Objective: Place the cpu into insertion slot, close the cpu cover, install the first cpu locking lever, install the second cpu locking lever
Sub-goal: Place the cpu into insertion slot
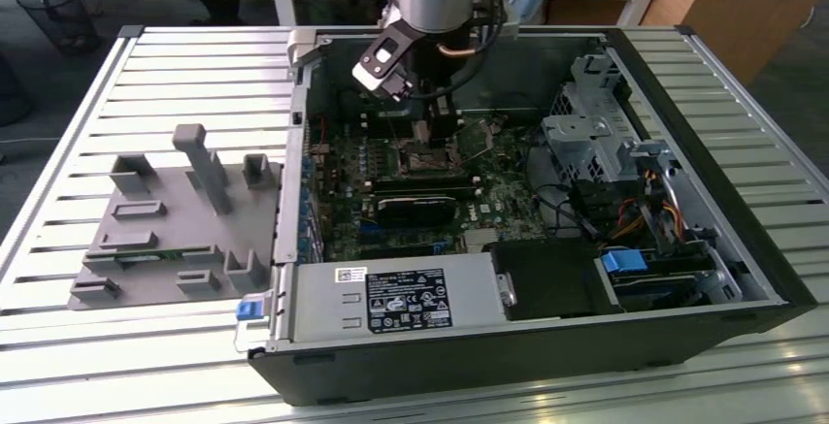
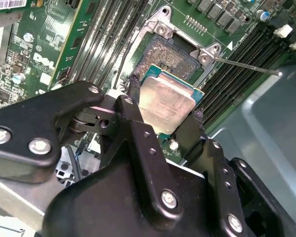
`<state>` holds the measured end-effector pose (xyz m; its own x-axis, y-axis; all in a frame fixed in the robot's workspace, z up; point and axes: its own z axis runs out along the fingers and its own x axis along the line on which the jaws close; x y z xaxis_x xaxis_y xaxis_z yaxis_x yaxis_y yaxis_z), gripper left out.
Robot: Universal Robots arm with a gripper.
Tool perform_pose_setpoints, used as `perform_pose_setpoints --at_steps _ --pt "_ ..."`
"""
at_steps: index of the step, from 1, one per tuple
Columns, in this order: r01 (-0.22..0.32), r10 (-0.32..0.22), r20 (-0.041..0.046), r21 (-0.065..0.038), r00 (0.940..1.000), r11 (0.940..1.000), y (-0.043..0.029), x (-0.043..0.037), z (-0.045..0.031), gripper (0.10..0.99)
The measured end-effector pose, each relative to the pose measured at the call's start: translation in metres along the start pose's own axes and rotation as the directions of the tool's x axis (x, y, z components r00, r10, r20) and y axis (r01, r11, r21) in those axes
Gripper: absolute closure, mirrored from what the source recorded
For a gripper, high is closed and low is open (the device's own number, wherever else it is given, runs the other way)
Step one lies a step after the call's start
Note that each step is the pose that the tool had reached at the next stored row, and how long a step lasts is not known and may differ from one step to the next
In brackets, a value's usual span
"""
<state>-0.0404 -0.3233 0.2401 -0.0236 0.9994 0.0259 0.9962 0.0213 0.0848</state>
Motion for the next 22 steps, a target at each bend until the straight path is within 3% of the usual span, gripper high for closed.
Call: perform_pose_setpoints --at_steps 22 --pt "-0.005 0.005 0.0025 0.0 1.0 1.0 -0.0063 -0.0001 0.0246 0.545"
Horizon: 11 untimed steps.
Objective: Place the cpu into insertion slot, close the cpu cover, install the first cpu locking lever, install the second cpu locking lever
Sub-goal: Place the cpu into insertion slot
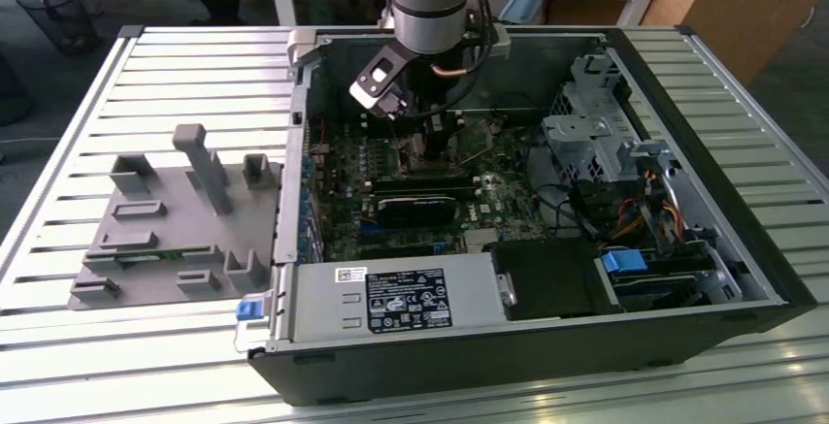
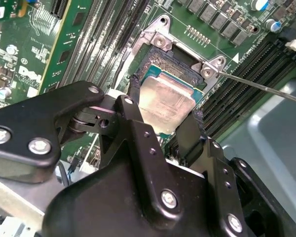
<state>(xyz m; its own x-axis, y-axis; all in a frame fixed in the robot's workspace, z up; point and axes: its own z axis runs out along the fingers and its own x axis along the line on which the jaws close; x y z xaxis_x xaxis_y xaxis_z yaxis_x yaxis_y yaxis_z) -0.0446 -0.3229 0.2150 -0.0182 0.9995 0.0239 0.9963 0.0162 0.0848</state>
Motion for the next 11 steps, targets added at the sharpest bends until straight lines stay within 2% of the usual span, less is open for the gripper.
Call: perform_pose_setpoints --at_steps 11 --pt "-0.012 0.012 0.0011 0.0 0.9999 0.9999 -0.0014 -0.0001 0.0086 0.545"
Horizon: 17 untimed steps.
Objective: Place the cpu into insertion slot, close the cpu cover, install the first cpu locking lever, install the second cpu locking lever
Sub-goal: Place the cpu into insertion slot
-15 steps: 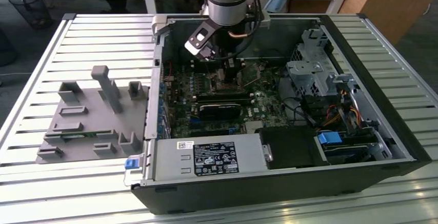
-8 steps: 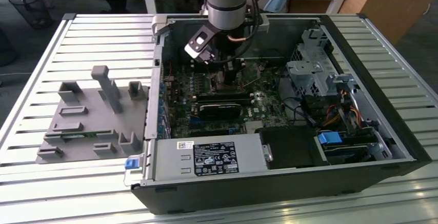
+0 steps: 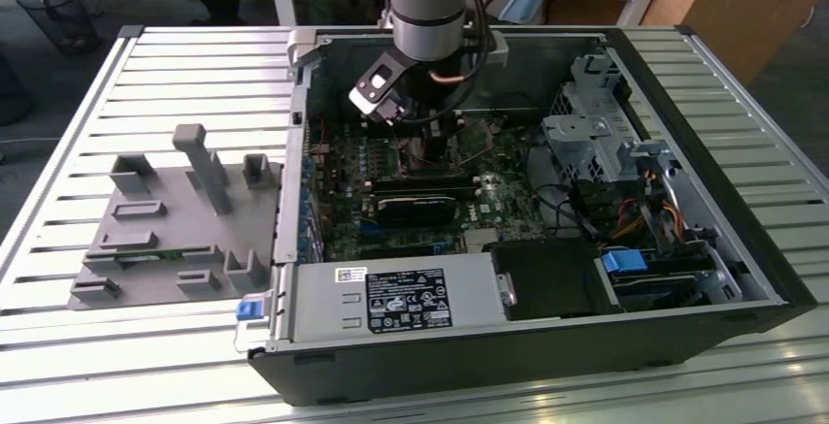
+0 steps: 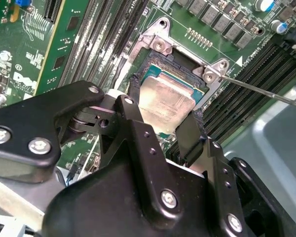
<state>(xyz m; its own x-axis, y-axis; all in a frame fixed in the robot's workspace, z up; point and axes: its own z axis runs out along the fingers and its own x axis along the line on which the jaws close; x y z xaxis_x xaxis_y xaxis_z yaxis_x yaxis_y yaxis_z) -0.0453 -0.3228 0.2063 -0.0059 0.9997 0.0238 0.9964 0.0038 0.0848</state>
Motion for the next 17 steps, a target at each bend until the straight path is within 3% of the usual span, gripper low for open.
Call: perform_pose_setpoints --at_steps 17 --pt "-0.011 0.011 0.0046 0.0 0.9999 0.9999 -0.0016 -0.0002 0.0086 0.545"
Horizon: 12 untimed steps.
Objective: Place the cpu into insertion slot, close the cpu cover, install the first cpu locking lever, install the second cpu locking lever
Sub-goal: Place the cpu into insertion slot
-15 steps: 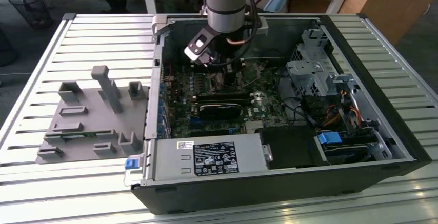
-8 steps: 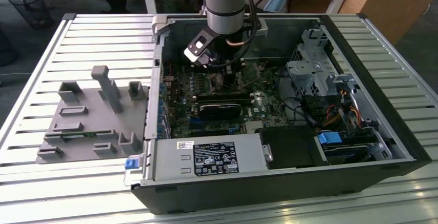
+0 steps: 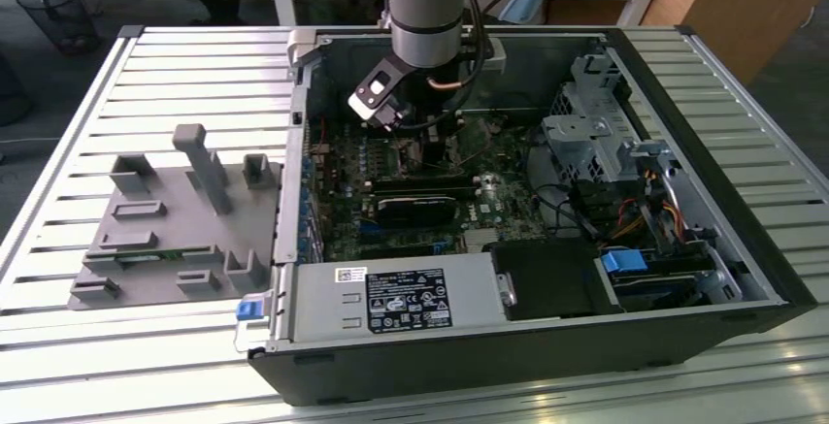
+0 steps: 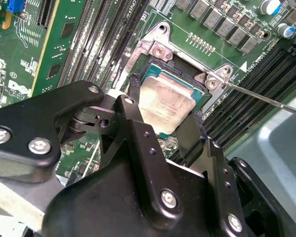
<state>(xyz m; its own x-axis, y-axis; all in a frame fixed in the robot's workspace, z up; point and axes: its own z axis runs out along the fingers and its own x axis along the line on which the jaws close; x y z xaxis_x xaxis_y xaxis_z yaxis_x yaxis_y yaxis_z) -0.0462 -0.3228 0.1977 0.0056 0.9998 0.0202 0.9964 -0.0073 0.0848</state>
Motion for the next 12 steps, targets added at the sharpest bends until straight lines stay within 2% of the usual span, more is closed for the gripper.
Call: perform_pose_setpoints --at_steps 12 --pt "-0.011 0.011 0.0008 0.0 0.9999 0.9999 -0.0001 0.0005 0.004 0.545"
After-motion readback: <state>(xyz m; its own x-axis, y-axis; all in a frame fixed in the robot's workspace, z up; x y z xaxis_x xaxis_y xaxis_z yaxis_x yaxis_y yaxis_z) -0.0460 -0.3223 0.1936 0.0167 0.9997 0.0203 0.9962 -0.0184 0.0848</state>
